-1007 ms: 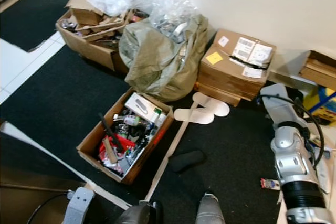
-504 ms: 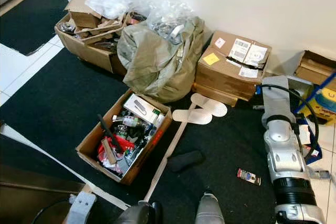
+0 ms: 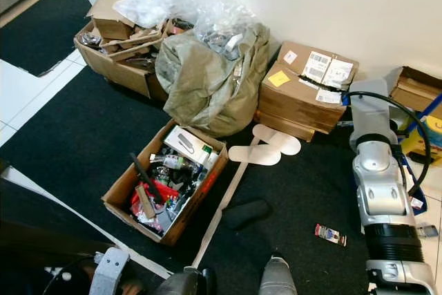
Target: Sweep floor
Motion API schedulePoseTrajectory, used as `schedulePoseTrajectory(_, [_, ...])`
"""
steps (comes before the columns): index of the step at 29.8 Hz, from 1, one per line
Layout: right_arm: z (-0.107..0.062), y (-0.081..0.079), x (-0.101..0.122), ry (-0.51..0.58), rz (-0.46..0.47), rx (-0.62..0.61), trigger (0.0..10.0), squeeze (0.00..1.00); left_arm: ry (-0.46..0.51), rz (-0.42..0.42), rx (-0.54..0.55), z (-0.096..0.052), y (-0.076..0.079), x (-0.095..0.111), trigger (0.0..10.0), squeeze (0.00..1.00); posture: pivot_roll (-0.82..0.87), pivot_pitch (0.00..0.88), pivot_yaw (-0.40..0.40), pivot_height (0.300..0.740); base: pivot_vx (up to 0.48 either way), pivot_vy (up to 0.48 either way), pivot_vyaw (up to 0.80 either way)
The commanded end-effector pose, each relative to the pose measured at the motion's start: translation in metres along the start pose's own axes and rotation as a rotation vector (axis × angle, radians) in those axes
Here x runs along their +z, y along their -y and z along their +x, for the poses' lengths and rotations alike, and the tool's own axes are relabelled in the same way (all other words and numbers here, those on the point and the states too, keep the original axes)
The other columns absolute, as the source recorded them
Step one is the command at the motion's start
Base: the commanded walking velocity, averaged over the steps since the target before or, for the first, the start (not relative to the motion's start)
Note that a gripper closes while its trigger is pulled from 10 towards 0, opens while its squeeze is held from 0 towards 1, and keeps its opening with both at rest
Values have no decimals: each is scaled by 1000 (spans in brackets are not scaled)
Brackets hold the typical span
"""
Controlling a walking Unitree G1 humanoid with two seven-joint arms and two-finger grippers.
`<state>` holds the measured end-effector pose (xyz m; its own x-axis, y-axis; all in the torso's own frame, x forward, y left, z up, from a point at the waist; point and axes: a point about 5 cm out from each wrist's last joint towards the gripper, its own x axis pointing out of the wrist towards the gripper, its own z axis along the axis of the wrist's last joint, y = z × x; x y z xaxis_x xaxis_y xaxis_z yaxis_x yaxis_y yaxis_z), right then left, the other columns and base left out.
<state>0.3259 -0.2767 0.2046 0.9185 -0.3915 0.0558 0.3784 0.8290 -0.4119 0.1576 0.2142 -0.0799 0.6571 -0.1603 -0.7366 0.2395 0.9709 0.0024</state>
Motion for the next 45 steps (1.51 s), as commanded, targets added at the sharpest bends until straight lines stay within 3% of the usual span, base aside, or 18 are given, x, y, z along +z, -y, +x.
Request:
schedulePoseTrajectory(1, [0, 10, 11, 26, 9, -27, 10000, 0, -67, -26, 1, -6, -1, -17, 10000, 0, -88, 191, 84, 740, 0, 0, 0])
schedulePoseTrajectory(10, [3, 39, 26, -51, 40, -48, 10000, 0, -69, -53, -22, 1, 3, -7, 10000, 0, -109, 139, 83, 740, 0, 0, 0])
schedulePoseTrajectory(19, [1, 38, 35, -40, 123, 56, 10000, 0, -95, -46, -23, 4, 3, -4, 10000, 0, -127, 75, 88, 740, 0, 0, 0])
schedulePoseTrajectory(22, [-1, 29, 37, -68, 222, 164, 10000, 0, -93, -50, -22, 6, 3, -1, 10000, 0, -134, 61, 99, 740, 0, 0, 0])
schedulePoseTrajectory(27, [-4, 18, 26, -128, 333, 210, 10000, 0, -99, -59, -30, 7, 6, -1, 10000, 0, -139, 53, 93, 740, 0, 0, 0])
schedulePoseTrajectory(30, [-7, 3, 12, -177, 397, 232, 10000, 0, -113, -62, -41, 6, 9, -4, 10000, 0, -138, 49, 96, 740, 0, 0, 0])
schedulePoseTrajectory(35, [-11, -15, -1, -197, 417, 234, 10000, 0, -120, -53, -42, 5, 8, -6, 10000, 0, -137, 54, 101, 740, 0, 0, 0])
schedulePoseTrajectory(37, [-11, -15, -1, -197, 417, 234, 10000, 0, -120, -53, -42, 5, 8, -6, 10000, 0, -137, 54, 101, 740, 0, 0, 0])
schedulePoseTrajectory(40, [-24, -51, -20, -152, 456, 268, 10000, 0, -117, -43, -35, 4, 4, -6, 10000, 0, -123, 85, 113, 740, 0, 0, 0])
schedulePoseTrajectory(41, [-24, -51, -20, -152, 456, 268, 10000, 0, -117, -43, -35, 4, 4, -6, 10000, 0, -123, 85, 113, 740, 0, 0, 0])
schedulePoseTrajectory(42, [-29, -61, -26, -136, 474, 289, 10000, 0, -115, -40, -35, 3, 3, -6, 10000, 0, -117, 93, 115, 740, 0, 0, 0])
schedulePoseTrajectory(45, [-29, -61, -26, -136, 474, 289, 10000, 0, -115, -40, -35, 3, 3, -6, 10000, 0, -117, 93, 115, 740, 0, 0, 0])
